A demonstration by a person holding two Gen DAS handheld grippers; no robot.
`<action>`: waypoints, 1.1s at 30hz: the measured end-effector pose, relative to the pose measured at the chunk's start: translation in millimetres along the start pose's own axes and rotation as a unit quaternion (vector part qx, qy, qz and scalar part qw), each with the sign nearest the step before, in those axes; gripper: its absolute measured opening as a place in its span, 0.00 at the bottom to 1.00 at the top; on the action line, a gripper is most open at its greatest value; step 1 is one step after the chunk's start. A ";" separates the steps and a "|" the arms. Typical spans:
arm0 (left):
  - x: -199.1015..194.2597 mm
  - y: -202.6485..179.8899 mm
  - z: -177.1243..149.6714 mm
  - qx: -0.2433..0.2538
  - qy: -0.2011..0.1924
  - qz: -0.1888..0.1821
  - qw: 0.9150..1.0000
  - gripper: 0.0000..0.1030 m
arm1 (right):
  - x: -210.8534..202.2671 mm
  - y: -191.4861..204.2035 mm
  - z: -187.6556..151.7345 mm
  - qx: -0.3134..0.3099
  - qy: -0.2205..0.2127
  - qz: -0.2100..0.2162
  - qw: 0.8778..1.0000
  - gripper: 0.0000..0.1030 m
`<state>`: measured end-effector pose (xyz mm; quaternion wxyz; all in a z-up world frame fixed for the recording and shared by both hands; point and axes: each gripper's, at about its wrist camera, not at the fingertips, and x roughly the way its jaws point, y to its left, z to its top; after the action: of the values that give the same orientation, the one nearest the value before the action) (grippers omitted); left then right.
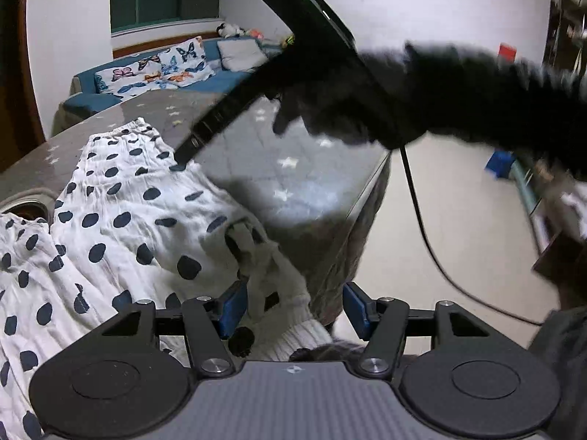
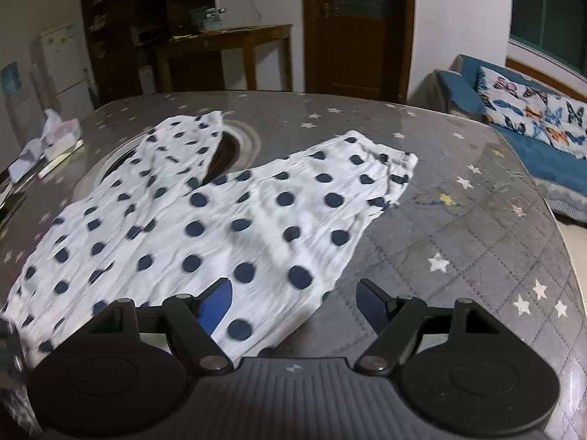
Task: Fold clothes
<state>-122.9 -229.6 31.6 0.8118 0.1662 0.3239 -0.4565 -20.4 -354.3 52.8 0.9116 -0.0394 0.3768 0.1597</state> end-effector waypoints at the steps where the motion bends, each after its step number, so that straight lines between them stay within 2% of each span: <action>1: 4.3 -1.1 -1.2 0.002 0.004 0.006 1.000 0.58 | 2.3 -2.9 1.7 0.005 -0.001 -0.001 1.000 0.72; 5: 11.0 -1.0 -5.8 0.007 0.007 0.020 1.000 0.50 | 12.6 -16.3 10.2 0.029 -0.005 -0.002 1.000 0.70; 8: 12.2 1.0 -5.0 0.013 0.010 0.025 1.000 0.33 | 23.6 -26.7 17.2 0.044 -0.005 -0.011 0.999 0.65; 12: 9.1 10.9 -2.3 -0.012 0.011 0.015 1.000 0.17 | 47.5 -48.7 29.5 0.085 -0.001 -0.021 0.996 0.58; 17: -8.6 30.5 0.7 -0.083 -0.016 -0.008 0.996 0.13 | 79.2 -73.6 47.9 0.122 -0.006 -0.037 0.992 0.51; 23: -27.2 53.6 4.3 -0.162 -0.053 -0.032 0.985 0.13 | 120.0 -97.1 75.6 0.142 -0.007 -0.064 0.988 0.47; 30: -43.6 63.4 3.9 -0.193 -0.072 -0.033 0.978 0.13 | 155.1 -111.4 95.8 0.153 -0.004 -0.092 0.984 0.46; 33: -48.8 66.4 2.6 -0.201 -0.078 -0.033 0.976 0.13 | 162.2 -111.3 100.9 0.153 -0.003 -0.103 0.983 0.30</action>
<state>-83.8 -165.0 64.8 0.8358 -0.0471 0.3504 -0.4201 191.3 -397.7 5.8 0.9196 0.0623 0.3879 0.0061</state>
